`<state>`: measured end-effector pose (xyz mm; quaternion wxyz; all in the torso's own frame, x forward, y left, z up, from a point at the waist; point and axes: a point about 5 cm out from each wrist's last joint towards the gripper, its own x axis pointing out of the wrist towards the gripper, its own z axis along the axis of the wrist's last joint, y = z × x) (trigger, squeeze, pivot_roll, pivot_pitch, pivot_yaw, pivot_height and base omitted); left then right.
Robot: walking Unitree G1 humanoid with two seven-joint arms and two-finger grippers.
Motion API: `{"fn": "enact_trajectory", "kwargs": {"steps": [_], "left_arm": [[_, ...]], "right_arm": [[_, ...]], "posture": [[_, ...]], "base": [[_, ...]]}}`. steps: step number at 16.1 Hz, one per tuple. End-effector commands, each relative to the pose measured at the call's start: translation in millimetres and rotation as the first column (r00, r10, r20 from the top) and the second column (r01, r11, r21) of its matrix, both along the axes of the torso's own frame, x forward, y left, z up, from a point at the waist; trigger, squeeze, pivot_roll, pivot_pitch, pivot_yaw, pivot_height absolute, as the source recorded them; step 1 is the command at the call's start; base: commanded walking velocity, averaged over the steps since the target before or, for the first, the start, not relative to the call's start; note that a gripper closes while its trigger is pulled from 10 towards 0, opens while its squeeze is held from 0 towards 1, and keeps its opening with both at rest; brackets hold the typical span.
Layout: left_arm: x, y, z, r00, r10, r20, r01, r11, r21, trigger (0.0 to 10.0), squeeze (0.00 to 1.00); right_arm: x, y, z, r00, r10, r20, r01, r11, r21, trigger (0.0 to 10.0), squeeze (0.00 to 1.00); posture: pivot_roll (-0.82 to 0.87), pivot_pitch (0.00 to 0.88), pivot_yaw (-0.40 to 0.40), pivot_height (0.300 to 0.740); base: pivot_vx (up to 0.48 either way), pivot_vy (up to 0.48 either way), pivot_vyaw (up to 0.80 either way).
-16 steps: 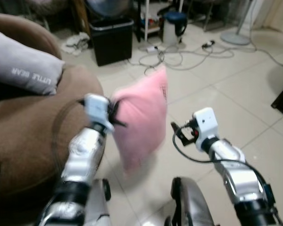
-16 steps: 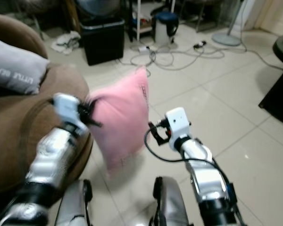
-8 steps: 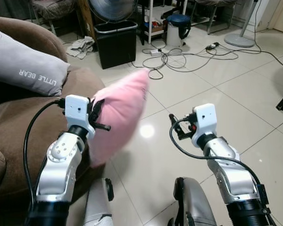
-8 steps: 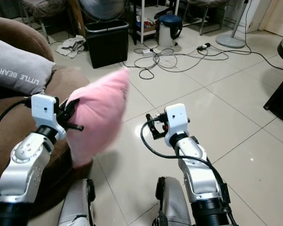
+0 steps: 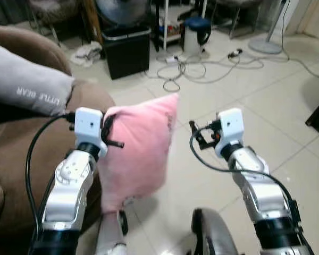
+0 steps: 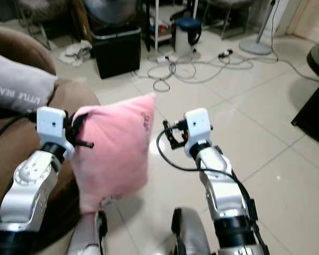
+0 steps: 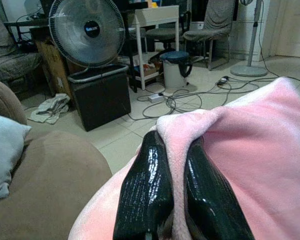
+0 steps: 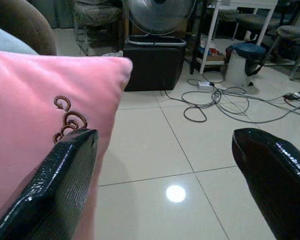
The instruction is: Move the pillow to the sofa from floor
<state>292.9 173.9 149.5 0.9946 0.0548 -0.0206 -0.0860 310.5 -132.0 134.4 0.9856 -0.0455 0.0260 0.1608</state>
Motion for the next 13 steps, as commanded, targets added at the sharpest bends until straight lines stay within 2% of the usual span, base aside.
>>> {"fn": "enact_trajectory", "kwargs": {"steps": [1,6,10,13], "left_arm": [[-0.4,3.2,11.7,0.998,0.017,0.062,-0.018,1.000,0.017,10.0,0.00],[1.7,8.1,12.8,0.996,0.057,0.066,-0.059,0.998,0.024,10.0,0.00],[3.6,2.5,13.2,0.996,0.041,0.076,-0.044,0.999,0.031,10.0,0.00],[4.8,-0.1,14.1,0.996,0.028,0.082,-0.032,0.998,0.045,10.0,0.00]], "right_arm": [[3.3,0.1,2.3,1.000,-0.003,0.006,0.003,1.000,0.019,10.0,0.00],[8.4,6.0,9.2,0.999,0.025,0.025,-0.026,0.999,0.027,10.0,0.00],[12.6,4.7,21.8,0.998,0.035,0.059,-0.036,0.999,0.020,10.0,0.00],[14.2,2.1,19.3,0.999,0.024,0.049,-0.025,0.999,0.023,10.0,0.00]], "posture": [[0.15,0.000,-0.026,0.655],[0.16,0.000,-0.036,0.700],[0.15,0.000,-0.039,0.735],[0.15,0.000,-0.039,0.740]], "base": [[0.000,0.000,0.00],[0.000,0.000,0.00],[0.000,0.000,0.00],[0.000,0.000,0.00]]}}
